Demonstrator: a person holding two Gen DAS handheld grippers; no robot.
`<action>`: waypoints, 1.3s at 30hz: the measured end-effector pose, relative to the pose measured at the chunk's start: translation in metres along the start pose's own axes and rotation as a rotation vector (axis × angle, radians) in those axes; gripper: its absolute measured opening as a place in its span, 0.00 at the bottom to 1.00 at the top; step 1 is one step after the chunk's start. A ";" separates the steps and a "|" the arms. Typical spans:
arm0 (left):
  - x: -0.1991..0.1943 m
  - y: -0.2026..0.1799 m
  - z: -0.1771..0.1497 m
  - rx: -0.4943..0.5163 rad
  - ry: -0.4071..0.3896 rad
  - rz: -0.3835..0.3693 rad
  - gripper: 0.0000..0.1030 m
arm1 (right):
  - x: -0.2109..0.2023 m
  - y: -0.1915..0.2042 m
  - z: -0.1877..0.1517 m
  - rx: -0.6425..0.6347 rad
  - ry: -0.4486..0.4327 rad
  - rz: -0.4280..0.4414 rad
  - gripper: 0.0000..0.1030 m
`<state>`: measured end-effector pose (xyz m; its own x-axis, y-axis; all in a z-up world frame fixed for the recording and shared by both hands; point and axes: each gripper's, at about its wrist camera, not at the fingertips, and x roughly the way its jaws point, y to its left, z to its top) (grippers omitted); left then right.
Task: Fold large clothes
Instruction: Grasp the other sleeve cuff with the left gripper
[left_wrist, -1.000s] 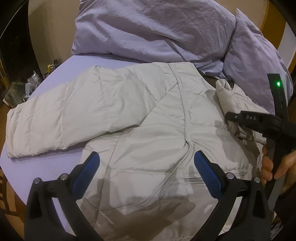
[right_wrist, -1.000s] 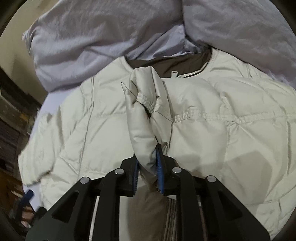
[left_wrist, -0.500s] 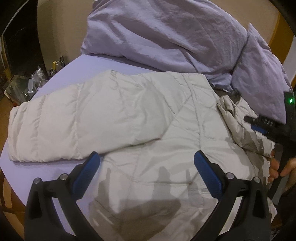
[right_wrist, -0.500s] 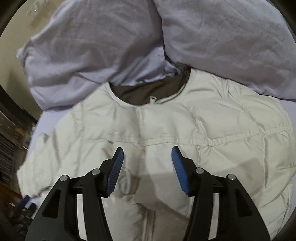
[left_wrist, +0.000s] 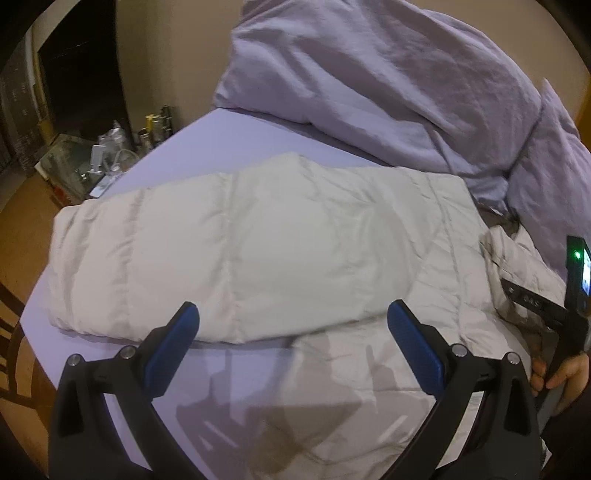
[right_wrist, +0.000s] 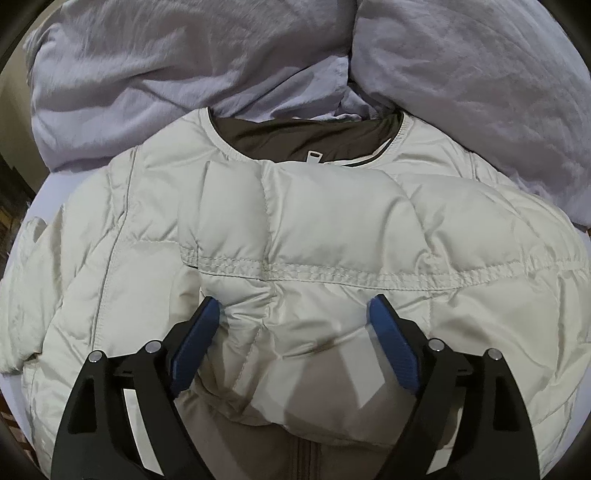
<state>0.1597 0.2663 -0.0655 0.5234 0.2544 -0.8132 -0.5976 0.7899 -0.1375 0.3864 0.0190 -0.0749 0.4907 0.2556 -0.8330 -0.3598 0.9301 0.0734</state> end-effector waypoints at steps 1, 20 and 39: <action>0.000 0.006 0.002 -0.010 -0.002 0.012 0.98 | 0.000 -0.001 0.001 0.001 0.004 0.003 0.83; 0.009 0.179 0.012 -0.322 0.025 0.189 0.98 | -0.023 -0.013 -0.007 0.019 0.012 0.084 0.83; 0.013 0.226 -0.005 -0.563 0.044 0.191 0.63 | -0.041 -0.027 -0.021 0.010 0.004 0.124 0.83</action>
<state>0.0281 0.4455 -0.1106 0.3561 0.3299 -0.8743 -0.9152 0.3119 -0.2551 0.3596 -0.0218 -0.0546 0.4395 0.3679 -0.8194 -0.4097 0.8940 0.1816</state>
